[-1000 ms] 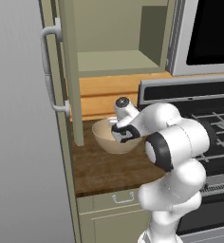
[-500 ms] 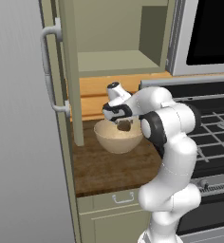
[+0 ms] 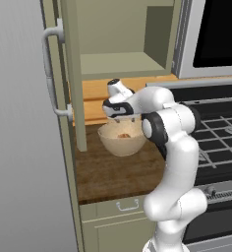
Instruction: Open the cabinet, pick up the bread from the cabinet and place it in the basket. Then move the basket to the dining counter.
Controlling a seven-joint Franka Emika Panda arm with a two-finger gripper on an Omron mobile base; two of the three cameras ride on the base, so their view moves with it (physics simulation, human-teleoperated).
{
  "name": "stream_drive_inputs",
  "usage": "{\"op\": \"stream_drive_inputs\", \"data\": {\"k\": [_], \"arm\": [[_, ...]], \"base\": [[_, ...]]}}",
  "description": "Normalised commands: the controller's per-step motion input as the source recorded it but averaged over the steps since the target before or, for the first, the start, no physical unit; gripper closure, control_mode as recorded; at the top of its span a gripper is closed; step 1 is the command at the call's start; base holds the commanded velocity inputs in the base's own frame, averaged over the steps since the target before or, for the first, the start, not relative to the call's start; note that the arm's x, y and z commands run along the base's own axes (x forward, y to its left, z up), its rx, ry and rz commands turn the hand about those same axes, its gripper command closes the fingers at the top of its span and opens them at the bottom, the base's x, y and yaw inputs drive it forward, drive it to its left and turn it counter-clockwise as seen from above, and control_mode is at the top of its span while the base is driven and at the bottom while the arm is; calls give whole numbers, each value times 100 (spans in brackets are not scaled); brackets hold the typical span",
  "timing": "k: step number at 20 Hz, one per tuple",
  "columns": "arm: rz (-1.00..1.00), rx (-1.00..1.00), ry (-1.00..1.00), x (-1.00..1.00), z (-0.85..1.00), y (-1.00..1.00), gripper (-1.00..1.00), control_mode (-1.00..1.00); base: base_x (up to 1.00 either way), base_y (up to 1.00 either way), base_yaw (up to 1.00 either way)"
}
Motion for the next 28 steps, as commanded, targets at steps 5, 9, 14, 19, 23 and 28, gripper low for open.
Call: {"op": "stream_drive_inputs", "data": {"k": [5,9,14,19,23,28], "arm": [[0,2,-7,-11,-1,-1,-100,-100],[0,1,-3,-44,0,0,-100,-100],[0,0,-5,-49,0,0,-100,-100],[0,0,-16,-59,5,0,-100,-100],[0,3,-16,-62,34,0,-100,-100],[0,8,-8,-48,64,-4,-100,-100]], "base": [[0,0,0],[0,0,0],[0,0,0],[0,0,0],[0,0,0],[0,0,0]]}}
